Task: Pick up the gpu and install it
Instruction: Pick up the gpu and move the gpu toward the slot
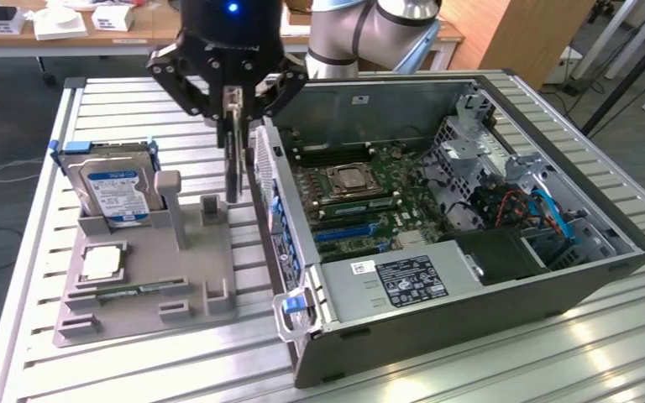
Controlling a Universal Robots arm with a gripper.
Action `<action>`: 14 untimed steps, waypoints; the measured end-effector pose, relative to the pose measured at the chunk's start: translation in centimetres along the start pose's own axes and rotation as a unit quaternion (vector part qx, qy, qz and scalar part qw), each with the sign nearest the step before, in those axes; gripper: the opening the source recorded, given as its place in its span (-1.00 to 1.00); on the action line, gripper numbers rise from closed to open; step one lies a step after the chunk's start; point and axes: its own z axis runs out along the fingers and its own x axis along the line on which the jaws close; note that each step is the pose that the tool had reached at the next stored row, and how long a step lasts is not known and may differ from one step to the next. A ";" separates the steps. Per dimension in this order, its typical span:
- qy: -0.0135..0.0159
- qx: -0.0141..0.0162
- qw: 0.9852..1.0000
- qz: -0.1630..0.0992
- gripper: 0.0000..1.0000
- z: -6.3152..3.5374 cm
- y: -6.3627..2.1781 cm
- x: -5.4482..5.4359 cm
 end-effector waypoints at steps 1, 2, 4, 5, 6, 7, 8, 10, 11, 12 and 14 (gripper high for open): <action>0.001 0.000 1.000 0.000 -0.46 -0.22 0.06 -0.4; 0.003 0.000 1.000 0.000 -0.46 -0.45 0.12 -0.8; 0.006 0.001 1.000 0.000 -0.46 -0.78 0.23 -1.7; 0.008 0.001 1.000 0.001 -0.46 -0.88 0.28 -2.1; 0.009 0.001 1.000 0.001 -0.46 -0.97 0.33 -2.5; 0.011 0.001 1.000 0.001 -0.46 -1.06 0.38 -3.0; 0.013 0.001 1.000 0.001 -0.46 -1.14 0.43 -3.4; 0.016 0.002 1.000 0.001 -0.46 -1.32 0.53 -4.2; 0.018 0.002 1.000 0.002 -0.46 -1.39 0.58 -4.6; 0.020 0.002 1.000 0.002 -0.46 -1.46 0.62 -5.0; 0.024 0.002 1.000 0.002 -0.46 -1.59 0.71 -5.8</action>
